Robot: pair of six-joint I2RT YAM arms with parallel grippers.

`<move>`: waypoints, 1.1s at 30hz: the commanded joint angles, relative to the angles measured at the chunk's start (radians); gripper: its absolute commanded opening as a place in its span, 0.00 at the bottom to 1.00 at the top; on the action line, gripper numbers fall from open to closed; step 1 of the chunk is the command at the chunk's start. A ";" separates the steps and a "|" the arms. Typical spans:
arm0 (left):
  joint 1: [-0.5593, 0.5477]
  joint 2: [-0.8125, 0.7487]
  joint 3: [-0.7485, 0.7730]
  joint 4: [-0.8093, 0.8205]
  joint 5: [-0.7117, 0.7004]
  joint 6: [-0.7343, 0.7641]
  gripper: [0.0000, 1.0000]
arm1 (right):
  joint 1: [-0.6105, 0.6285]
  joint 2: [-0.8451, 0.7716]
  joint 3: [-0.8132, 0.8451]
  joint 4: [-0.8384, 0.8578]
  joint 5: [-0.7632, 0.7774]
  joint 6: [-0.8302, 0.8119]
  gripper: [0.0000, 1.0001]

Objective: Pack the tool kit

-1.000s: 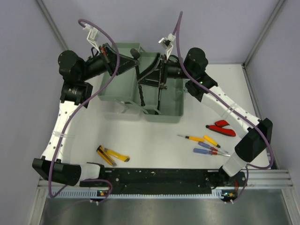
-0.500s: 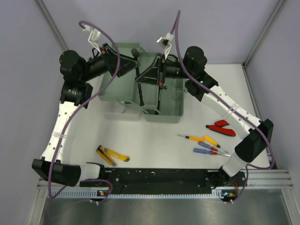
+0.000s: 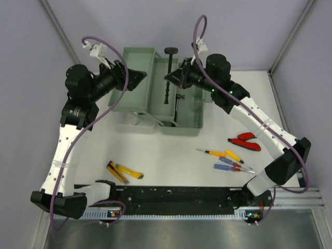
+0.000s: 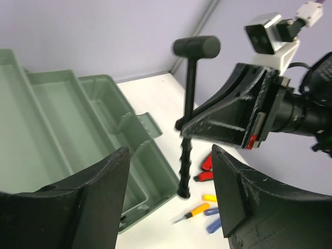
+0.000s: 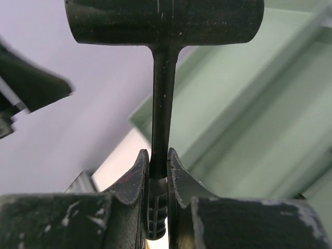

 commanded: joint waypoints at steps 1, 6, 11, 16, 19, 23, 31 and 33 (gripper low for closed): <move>-0.001 -0.024 -0.002 -0.063 -0.142 0.082 0.68 | -0.061 -0.048 0.001 -0.129 0.317 -0.022 0.00; -0.001 -0.018 0.001 -0.113 -0.196 0.091 0.68 | -0.124 -0.009 -0.053 -0.193 0.429 -0.063 0.00; -0.001 -0.009 0.001 -0.134 -0.202 0.095 0.69 | -0.149 0.068 -0.068 -0.224 0.473 -0.102 0.00; -0.001 -0.001 0.007 -0.140 -0.193 0.092 0.69 | -0.160 0.168 -0.044 -0.230 0.428 -0.081 0.00; -0.001 -0.001 0.030 -0.155 -0.183 0.091 0.69 | -0.170 0.240 -0.009 -0.233 0.381 -0.051 0.00; -0.001 -0.007 0.053 -0.163 -0.190 0.101 0.69 | -0.174 0.335 0.048 -0.244 0.368 -0.048 0.00; -0.001 -0.004 0.072 -0.168 -0.191 0.104 0.69 | -0.174 0.508 0.166 -0.269 0.439 -0.064 0.00; -0.001 -0.003 0.075 -0.166 -0.193 0.104 0.69 | -0.172 0.545 0.189 -0.267 0.489 -0.062 0.00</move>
